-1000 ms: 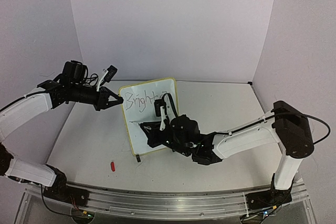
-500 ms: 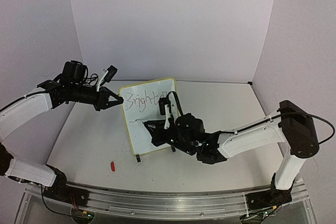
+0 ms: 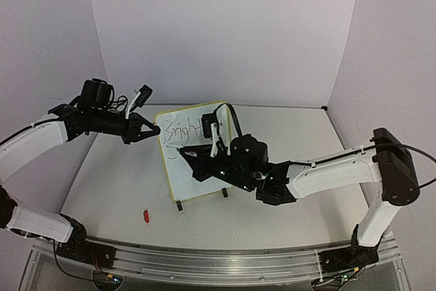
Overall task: Write a sentence on the whiteboard
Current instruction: Write on the whiteboard at the center of the board.
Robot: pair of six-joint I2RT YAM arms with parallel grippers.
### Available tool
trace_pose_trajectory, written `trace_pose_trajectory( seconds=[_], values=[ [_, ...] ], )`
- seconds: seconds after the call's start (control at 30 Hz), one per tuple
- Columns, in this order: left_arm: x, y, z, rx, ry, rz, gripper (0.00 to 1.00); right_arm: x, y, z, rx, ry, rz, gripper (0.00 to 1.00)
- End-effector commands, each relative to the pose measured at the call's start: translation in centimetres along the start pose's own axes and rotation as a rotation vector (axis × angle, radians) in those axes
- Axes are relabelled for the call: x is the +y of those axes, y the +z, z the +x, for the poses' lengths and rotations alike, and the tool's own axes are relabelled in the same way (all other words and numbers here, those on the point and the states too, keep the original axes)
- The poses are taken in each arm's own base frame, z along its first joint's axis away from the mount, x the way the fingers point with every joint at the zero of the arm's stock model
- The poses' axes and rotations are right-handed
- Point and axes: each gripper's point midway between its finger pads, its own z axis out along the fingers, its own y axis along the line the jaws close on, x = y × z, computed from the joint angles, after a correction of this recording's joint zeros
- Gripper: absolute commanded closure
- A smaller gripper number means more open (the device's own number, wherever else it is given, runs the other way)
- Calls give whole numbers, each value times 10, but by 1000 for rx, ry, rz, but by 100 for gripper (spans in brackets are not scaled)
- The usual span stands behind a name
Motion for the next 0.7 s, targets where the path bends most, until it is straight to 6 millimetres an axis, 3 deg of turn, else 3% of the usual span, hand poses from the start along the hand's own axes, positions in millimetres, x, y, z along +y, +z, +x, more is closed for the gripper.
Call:
trace_pose_trajectory(
  seconds=[0.0,0.67],
  values=[
    [10,12,42,153,-24,-51,100,-3,11,1,3,-13,25,100],
    [9,14,43,157,-21,-45,100,-37,16,23,55,12,132,100]
  ],
)
